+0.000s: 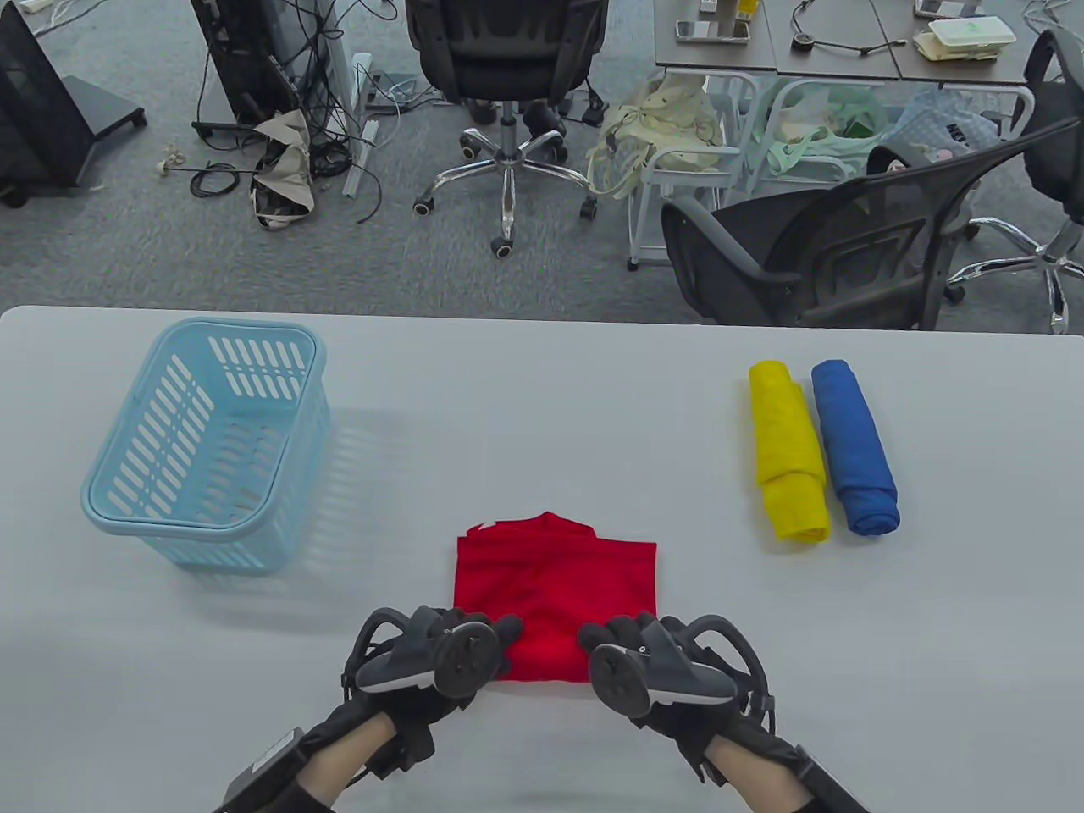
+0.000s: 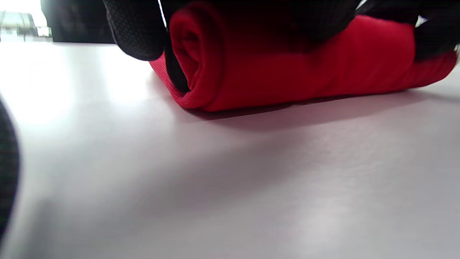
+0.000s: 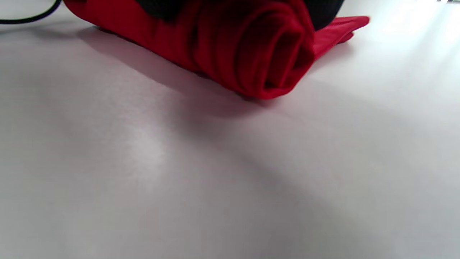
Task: Roll t-shirt into tight roll
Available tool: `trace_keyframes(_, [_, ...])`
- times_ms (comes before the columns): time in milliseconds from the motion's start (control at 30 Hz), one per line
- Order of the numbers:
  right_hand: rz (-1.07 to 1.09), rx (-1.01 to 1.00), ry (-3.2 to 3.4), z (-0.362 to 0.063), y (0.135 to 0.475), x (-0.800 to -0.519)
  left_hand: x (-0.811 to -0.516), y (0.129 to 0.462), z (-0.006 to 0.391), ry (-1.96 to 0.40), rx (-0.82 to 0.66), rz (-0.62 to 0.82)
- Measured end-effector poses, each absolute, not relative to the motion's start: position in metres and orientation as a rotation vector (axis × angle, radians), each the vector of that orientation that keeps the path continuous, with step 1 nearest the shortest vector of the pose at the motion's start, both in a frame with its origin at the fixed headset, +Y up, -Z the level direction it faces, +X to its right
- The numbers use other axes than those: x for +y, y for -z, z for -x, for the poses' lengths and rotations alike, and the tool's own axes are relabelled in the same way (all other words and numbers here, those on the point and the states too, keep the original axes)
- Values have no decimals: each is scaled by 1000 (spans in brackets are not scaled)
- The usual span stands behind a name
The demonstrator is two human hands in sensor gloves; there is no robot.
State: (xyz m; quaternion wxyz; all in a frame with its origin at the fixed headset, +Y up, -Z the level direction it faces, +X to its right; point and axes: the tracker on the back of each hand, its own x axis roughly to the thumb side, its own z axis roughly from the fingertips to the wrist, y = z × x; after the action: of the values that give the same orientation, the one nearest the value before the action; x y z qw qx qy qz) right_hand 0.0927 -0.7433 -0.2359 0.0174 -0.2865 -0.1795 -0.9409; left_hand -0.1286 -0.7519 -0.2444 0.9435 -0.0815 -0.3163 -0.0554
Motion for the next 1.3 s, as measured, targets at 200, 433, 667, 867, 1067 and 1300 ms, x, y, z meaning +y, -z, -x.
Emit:
trace_keyframes(200, [960, -795, 3074, -106, 244, -746, -759, 232, 108, 467, -693, 12])
trace_keyframes(433, [841, -513, 2990, -106, 236, -736, -752, 243, 118, 93, -698, 186])
trace_keyframes(667, [845, -504, 2884, -96, 233, -747, -754, 261, 139, -195, -591, 333])
trace_keyframes(867, [866, -638, 2990, -101, 243, -748, -755, 243, 125, 146, -638, 143])
trace_keyframes(1067, [933, -813, 3104, -110, 247, -750, -758, 239, 115, 333, -647, 57])
trace_keyframes(1300, [805, -473, 2991, -102, 237, -738, -755, 256, 129, -6, -613, 233])
